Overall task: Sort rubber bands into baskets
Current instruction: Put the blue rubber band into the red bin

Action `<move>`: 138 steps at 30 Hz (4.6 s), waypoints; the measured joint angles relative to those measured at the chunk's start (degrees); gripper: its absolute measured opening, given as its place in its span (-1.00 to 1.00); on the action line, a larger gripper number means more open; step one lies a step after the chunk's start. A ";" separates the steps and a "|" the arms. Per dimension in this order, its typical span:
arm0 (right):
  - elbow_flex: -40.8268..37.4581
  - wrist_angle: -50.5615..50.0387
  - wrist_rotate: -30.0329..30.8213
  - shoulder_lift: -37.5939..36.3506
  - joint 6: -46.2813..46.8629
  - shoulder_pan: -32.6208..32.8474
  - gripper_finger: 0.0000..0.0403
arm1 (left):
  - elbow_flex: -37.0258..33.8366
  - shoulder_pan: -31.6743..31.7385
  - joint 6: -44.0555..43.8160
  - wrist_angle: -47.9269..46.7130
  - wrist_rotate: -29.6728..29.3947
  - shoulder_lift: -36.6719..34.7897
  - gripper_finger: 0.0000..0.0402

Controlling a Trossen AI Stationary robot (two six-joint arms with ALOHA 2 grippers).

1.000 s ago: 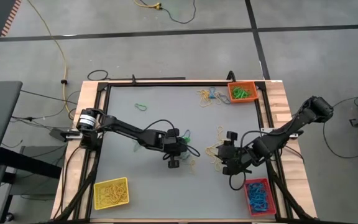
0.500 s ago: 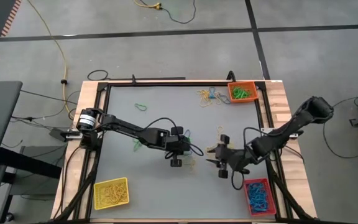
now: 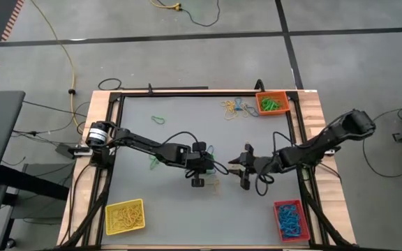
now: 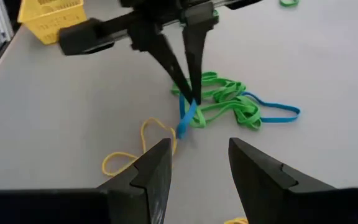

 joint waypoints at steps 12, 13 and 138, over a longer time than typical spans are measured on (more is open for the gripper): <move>2.82 11.10 -6.18 13.15 -2.42 -4.31 -0.10 | 0.04 0.00 0.59 -0.06 0.07 -0.02 -1.00; 3.03 11.58 -6.76 13.81 -2.41 -4.61 -0.10 | 0.04 0.00 0.60 0.08 0.09 -0.02 -1.00; 8.38 -59.47 -25.35 -20.56 60.65 37.17 0.24 | -0.02 0.51 4.47 0.25 -2.76 -2.50 -0.19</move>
